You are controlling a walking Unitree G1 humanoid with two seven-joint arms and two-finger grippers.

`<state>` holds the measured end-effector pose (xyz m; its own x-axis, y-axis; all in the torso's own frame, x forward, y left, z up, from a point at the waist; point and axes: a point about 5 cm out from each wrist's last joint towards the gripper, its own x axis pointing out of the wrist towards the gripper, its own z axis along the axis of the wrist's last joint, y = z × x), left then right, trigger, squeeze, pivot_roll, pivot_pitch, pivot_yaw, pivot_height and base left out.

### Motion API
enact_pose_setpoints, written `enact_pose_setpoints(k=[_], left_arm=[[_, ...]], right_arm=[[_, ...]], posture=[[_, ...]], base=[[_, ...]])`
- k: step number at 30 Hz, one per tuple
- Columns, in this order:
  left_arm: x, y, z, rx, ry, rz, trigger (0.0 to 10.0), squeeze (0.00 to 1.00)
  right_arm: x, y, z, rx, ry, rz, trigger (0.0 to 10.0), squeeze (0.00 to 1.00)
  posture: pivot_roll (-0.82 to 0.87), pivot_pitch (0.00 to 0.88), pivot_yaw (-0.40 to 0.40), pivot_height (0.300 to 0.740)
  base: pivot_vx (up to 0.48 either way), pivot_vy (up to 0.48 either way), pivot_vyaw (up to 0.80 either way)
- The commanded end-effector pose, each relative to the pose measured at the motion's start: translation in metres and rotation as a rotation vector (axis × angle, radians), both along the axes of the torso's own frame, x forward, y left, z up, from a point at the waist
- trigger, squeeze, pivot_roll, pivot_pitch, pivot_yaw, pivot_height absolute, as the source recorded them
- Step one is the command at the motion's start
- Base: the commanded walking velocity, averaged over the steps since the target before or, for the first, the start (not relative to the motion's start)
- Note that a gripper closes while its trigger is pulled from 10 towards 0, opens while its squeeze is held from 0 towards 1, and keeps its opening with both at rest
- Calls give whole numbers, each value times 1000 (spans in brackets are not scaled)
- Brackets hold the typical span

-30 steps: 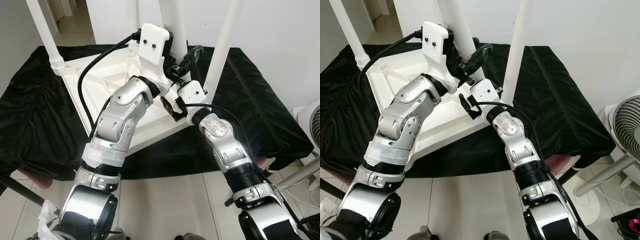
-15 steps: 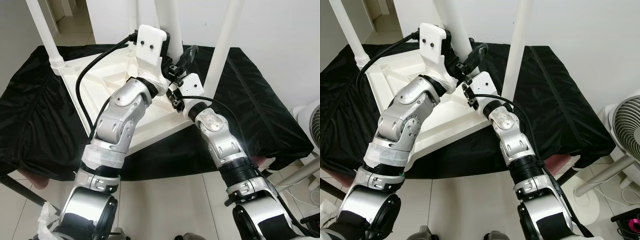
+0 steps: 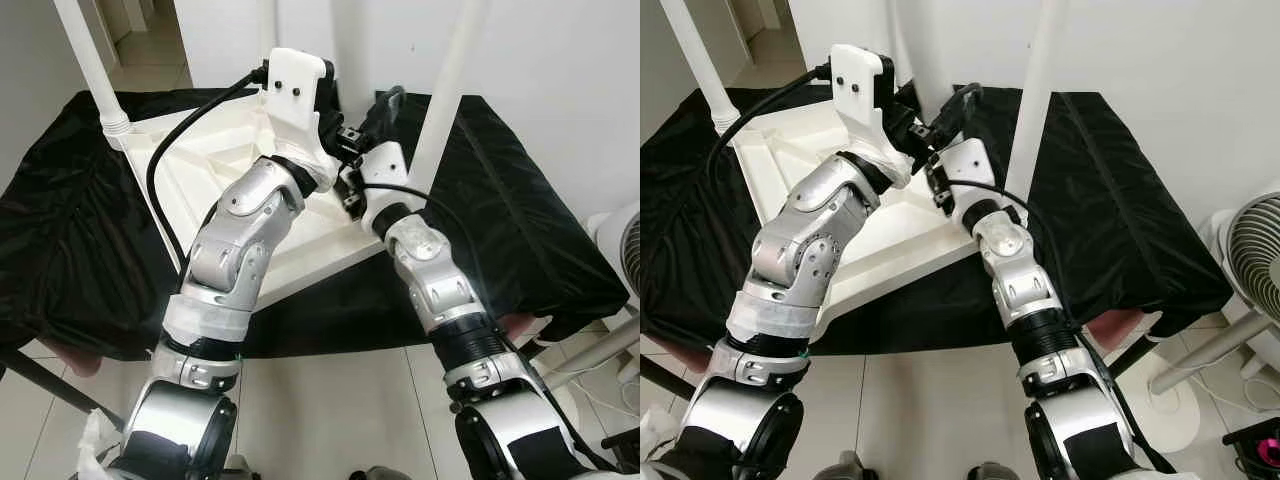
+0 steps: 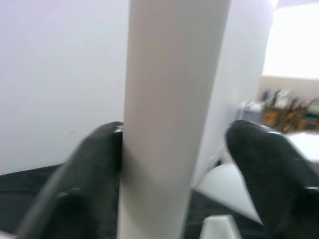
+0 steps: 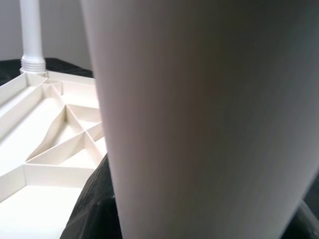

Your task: Building children table

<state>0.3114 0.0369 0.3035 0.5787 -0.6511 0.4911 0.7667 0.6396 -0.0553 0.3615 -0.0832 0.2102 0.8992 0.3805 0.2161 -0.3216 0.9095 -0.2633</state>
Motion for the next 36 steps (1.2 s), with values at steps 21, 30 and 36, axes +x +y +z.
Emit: enact_pose_setpoints(k=[21, 30, 36], left_arm=[[16, 74, -33, 136, 112, 64, 10000, 0], [4, 81, -90, 356, 335, 9, 10000, 0], [10, 92, -120, 479, 419, 123, 10000, 0]], right_arm=[[-19, -17, 20, 305, -82, 80, 10000, 0], [-26, -26, 14, 289, -71, 94, 10000, 0], [-30, -25, 12, 276, -64, 118, 10000, 0]], posture=[[-25, 0, 9, 740], [-29, 0, 16, 740], [-24, 0, 15, 740]], base=[[0, 0, 0], [0, 0, 0], [0, 0, 0]])
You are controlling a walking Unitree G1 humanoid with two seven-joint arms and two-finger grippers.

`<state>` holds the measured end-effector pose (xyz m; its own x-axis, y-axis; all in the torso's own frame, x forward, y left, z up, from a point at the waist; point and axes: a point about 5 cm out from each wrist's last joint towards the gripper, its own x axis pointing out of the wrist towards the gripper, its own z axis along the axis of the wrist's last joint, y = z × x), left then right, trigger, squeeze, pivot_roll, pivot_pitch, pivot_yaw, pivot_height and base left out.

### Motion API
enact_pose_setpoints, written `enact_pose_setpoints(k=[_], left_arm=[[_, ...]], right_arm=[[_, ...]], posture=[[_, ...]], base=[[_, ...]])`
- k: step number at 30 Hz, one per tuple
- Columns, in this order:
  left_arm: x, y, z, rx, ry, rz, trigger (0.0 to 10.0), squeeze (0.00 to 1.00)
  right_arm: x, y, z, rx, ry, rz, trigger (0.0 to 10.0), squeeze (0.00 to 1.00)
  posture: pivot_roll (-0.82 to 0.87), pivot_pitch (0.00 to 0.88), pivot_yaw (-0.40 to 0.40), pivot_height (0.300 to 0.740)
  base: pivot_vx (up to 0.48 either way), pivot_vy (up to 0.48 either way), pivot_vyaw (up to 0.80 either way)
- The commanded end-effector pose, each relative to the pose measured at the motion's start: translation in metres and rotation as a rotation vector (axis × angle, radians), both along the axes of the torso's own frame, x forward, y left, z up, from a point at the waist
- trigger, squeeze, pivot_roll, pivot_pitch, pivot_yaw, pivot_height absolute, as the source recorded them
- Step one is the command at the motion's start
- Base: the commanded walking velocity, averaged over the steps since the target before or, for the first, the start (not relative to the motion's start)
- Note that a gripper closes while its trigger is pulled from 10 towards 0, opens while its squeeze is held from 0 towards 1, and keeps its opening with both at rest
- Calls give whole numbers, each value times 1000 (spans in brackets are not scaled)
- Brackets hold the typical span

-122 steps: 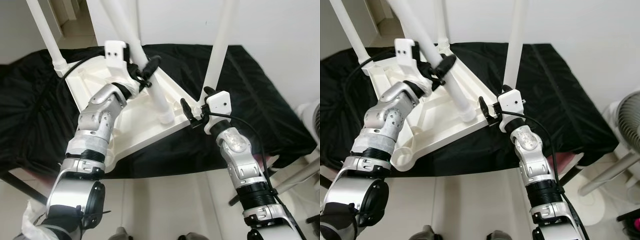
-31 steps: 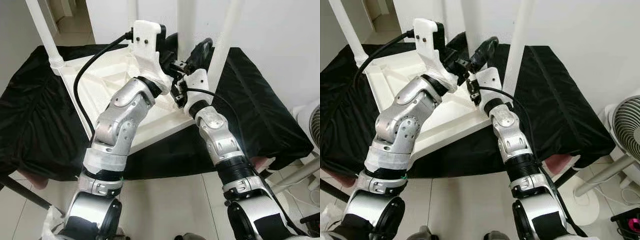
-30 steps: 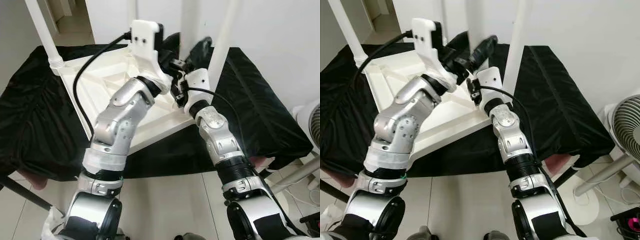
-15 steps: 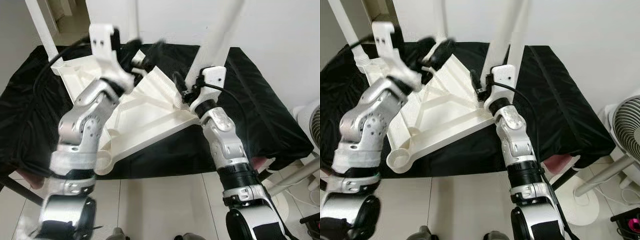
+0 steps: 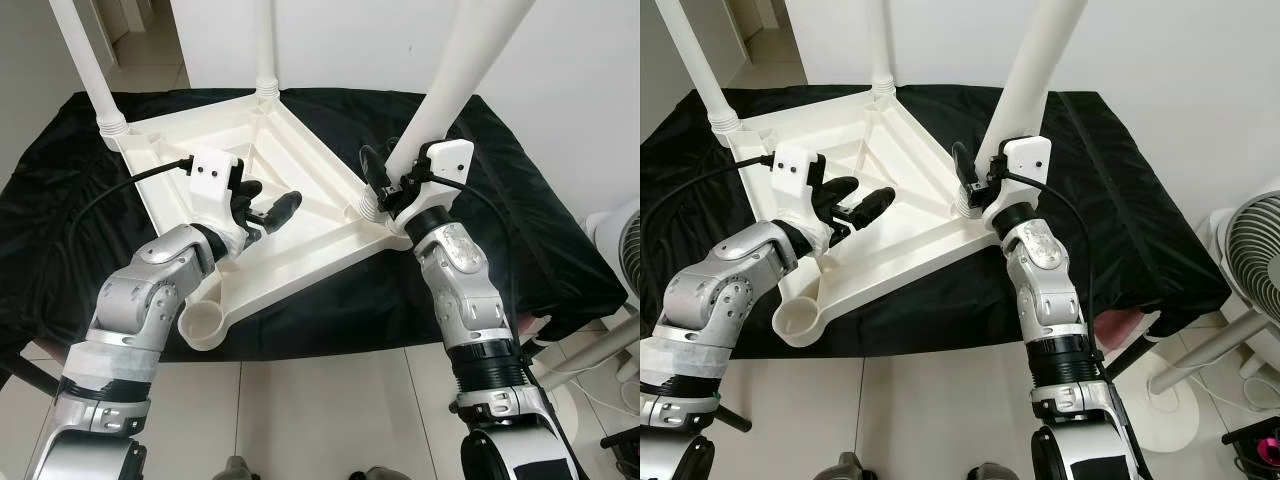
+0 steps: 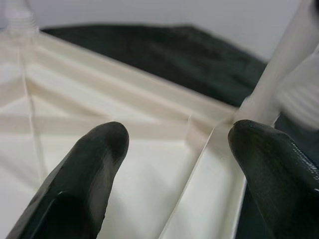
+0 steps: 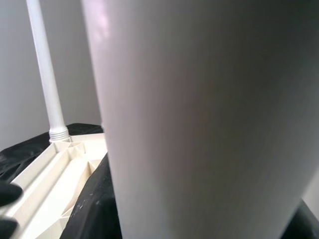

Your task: Building children table

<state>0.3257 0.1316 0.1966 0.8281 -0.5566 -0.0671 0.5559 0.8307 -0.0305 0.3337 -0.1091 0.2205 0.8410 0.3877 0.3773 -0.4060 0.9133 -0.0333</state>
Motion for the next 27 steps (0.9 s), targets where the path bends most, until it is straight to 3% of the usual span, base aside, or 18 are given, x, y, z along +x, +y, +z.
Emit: enact_pose_setpoints(k=[1, 5, 6, 11, 23, 27], left_arm=[[-3, 1, -21, 95, 51, -100, 10000, 0], [0, 8, -37, 155, 143, -29, 10000, 0], [0, 13, -47, 191, 206, 8, 10000, 0], [4, 24, -59, 240, 270, 113, 10000, 0], [7, 21, -67, 286, 277, 122, 10000, 0], [10, 10, -54, 205, 242, 57, 10000, 0]], right_arm=[[-3, 2, 2, 3, -2, 23, 10000, 0], [-5, 4, 0, -7, 0, 38, 10000, 0], [-5, 5, -1, -16, 2, 45, 10000, 0], [-6, 3, -1, -20, 6, 42, 10000, 0], [-8, -3, -2, -26, 13, 17, 10000, 0], [-9, -4, -3, -36, 16, 11, 10000, 0]], posture=[[-24, 0, 15, 740], [-22, 0, 14, 740], [-22, 0, 14, 740], [-26, 0, 15, 740], [-45, 7, 25, 740], [-53, 12, 32, 740]], base=[[0, 0, 0], [0, 0, 0], [0, 0, 0], [0, 0, 0], [0, 0, 0], [0, 0, 0]])
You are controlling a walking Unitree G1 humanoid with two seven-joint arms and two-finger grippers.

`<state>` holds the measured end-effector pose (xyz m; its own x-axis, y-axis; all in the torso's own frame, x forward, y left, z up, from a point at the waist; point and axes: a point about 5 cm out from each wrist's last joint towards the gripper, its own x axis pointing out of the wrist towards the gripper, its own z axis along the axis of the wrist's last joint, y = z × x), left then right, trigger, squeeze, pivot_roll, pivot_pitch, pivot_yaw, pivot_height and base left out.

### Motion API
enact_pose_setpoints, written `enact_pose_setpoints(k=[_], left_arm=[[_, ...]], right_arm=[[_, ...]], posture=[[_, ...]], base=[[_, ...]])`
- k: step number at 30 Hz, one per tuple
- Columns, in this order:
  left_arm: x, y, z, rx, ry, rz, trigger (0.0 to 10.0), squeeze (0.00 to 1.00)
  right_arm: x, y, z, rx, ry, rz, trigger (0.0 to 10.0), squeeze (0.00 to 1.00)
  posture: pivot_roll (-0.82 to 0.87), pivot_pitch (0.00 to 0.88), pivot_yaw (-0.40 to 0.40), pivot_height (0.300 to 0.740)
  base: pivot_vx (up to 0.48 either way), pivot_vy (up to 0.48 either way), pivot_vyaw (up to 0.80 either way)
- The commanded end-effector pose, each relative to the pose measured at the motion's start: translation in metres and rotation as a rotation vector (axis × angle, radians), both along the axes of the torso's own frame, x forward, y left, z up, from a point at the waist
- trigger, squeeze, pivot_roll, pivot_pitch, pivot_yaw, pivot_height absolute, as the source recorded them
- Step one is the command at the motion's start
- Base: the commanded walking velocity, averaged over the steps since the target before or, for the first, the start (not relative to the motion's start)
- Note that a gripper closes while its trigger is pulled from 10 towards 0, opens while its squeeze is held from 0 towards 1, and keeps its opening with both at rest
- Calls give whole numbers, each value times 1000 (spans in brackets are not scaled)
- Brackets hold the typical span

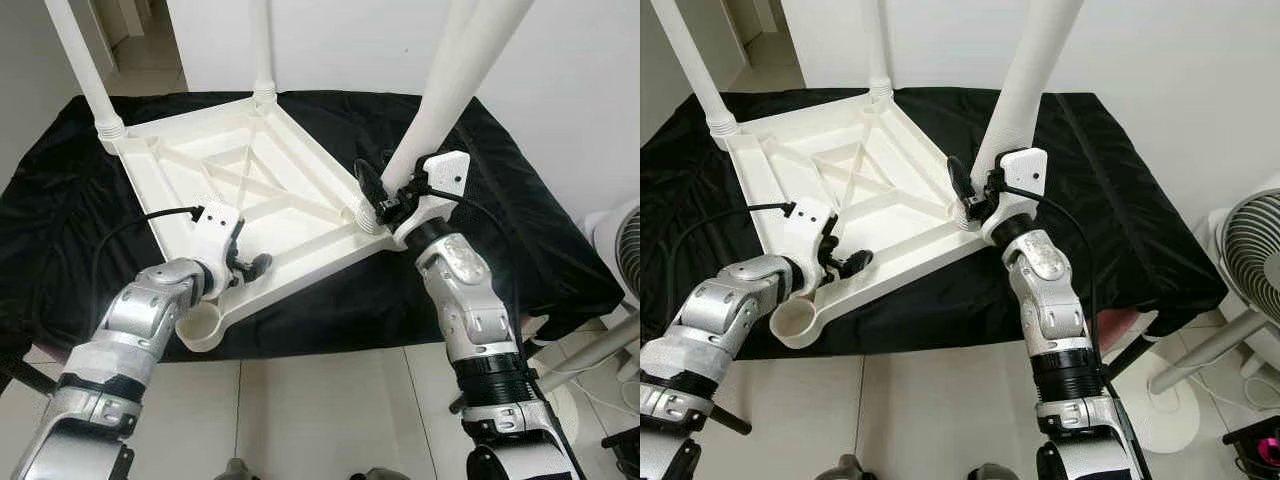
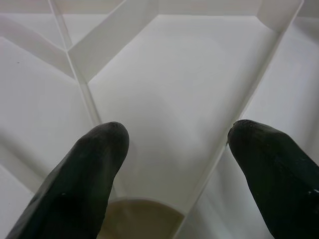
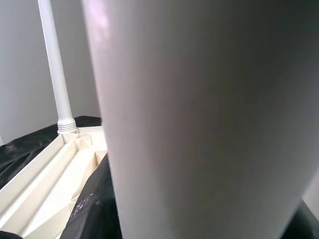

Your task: Building children table

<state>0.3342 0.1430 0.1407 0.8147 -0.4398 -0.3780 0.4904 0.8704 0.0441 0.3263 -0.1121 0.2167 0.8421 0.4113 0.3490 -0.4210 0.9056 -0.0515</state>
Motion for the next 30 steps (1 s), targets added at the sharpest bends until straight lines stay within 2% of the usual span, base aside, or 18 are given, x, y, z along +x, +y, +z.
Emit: enact_pose_setpoints(k=[1, 5, 19, 22, 30], left_arm=[[1, -1, 2, -28, 9, -17, 10000, 0], [4, -6, 12, -94, -5, -35, 10000, 0], [8, -16, 13, -64, -24, -72, 10000, 0], [8, -14, 2, 21, 13, -72, 10000, 0], [9, -15, -1, 35, 42, -72, 10000, 0]], right_arm=[[-2, -1, 1, -7, -4, -5, 10000, 0], [-3, -2, -1, -14, 2, -9, 10000, 0], [-2, -2, 1, -22, 1, -12, 10000, 0], [-3, -3, 2, -25, -5, -12, 10000, 0], [-3, -2, 2, -34, -6, -7, 10000, 0]], posture=[[-53, 12, 32, 740], [-52, 18, 34, 740], [-68, 14, 38, 740], [-72, 14, 38, 740], [-71, 14, 41, 740]], base=[[0, 0, 0], [0, 0, 0], [0, 0, 0], [0, 0, 0], [0, 0, 0]])
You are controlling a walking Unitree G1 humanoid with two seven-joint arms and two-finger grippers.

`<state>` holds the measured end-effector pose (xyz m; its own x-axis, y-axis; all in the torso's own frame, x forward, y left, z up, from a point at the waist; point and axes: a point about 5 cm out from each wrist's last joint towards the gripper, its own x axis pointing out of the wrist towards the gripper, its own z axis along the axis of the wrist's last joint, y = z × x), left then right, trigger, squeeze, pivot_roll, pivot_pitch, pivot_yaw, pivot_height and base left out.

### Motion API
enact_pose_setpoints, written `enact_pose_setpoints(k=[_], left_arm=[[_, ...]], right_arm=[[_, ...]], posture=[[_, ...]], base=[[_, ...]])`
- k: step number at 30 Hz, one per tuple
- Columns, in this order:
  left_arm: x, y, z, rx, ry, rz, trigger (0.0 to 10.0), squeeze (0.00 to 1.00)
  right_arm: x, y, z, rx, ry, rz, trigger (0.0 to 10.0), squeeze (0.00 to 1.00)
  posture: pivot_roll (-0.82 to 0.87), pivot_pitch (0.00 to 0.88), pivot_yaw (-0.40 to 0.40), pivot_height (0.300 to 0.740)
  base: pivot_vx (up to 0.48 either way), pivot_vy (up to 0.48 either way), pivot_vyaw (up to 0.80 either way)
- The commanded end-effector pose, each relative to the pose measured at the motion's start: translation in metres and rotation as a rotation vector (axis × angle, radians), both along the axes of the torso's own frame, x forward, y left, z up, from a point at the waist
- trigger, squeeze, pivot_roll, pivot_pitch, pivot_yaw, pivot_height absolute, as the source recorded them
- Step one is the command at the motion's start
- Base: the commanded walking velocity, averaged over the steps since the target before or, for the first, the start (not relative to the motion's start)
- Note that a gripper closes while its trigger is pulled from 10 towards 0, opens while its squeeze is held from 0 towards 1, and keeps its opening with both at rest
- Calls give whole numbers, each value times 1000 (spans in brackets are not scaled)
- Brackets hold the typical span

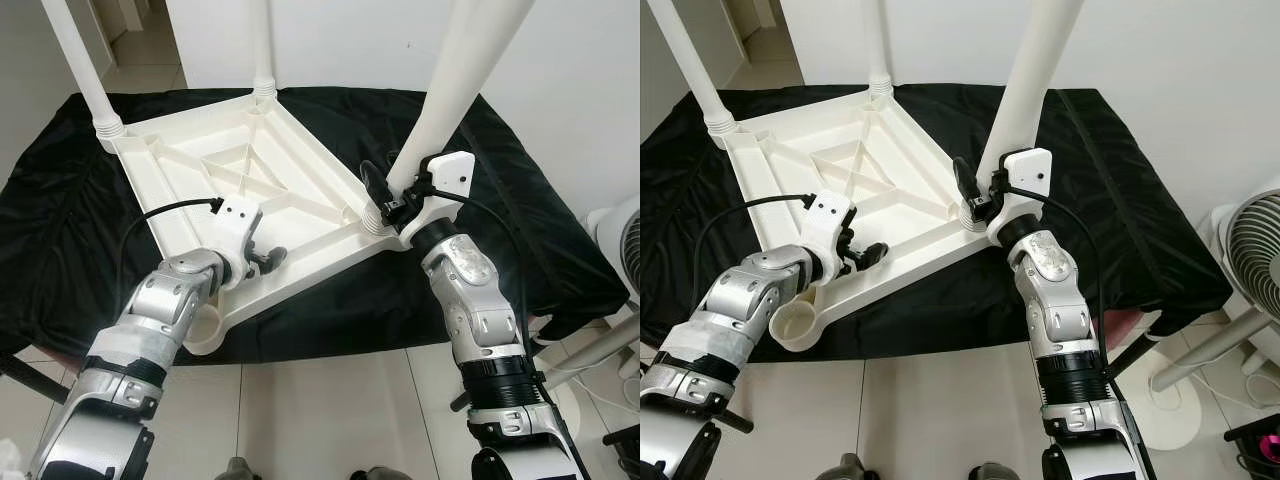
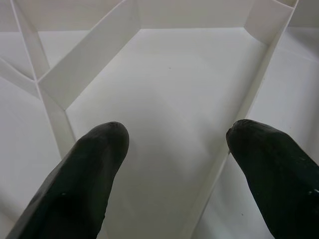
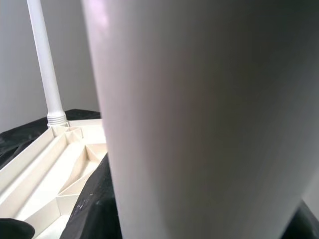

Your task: Building children table

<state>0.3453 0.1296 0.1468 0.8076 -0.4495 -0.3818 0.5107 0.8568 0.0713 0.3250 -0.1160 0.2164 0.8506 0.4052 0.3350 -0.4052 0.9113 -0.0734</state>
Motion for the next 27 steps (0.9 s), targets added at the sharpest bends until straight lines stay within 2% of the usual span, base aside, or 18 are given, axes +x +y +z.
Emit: enact_pose_setpoints(k=[1, 5, 6, 7, 8, 15, 17, 23, 24, 27], left_arm=[[-2, -2, -7, 10, 53, -49, 10000, 0], [-1, -4, -5, 4, 49, -59, 10000, 0], [-2, -5, -3, -21, 51, -69, 10000, 0], [-3, -7, 0, -34, 41, -98, 8667, 0], [-5, -10, 2, -32, 30, -132, 10000, 0], [-13, -19, 5, -87, 43, -224, 10000, 0], [-15, -21, 2, -52, 34, -252, 10000, 0], [-13, -21, -1, -23, 37, -232, 10000, 0], [-10, -19, -8, 27, 68, -179, 10000, 0], [-8, -16, -11, 50, 80, -139, 10000, 0]], right_arm=[[-2, 2, 2, -9, -10, 11, 10000, 0], [-2, 3, 2, -11, -10, 12, 10000, 0], [-2, 3, 2, -12, -11, 11, 10000, 0], [-2, 3, 2, -14, -10, 10, 10000, 0], [-2, 3, 2, -14, -10, 10, 10000, 0], [-3, 4, 0, -22, -5, 9, 10000, 0], [-4, 4, -1, -25, -4, 10, 10000, 0], [-5, 5, -1, -28, -4, 9, 10000, 0], [-5, 4, -1, -27, -3, 9, 10000, 0], [-5, 5, -2, -28, -4, 10, 10000, 0]], posture=[[-71, 14, 41, 740], [-72, 15, 42, 740], [-73, 15, 43, 740], [-73, 15, 43, 740], [-72, 17, 43, 740], [-75, 24, 48, 740], [-74, 25, 47, 740], [-74, 29, 49, 740], [-73, 31, 49, 740], [-73, 32, 49, 740]], base=[[0, 0, 0], [0, 0, 0], [0, 0, 0], [0, 0, 0], [0, 0, 0], [0, 0, 0], [0, 0, 0], [0, 0, 0], [0, 0, 0], [0, 0, 0]])
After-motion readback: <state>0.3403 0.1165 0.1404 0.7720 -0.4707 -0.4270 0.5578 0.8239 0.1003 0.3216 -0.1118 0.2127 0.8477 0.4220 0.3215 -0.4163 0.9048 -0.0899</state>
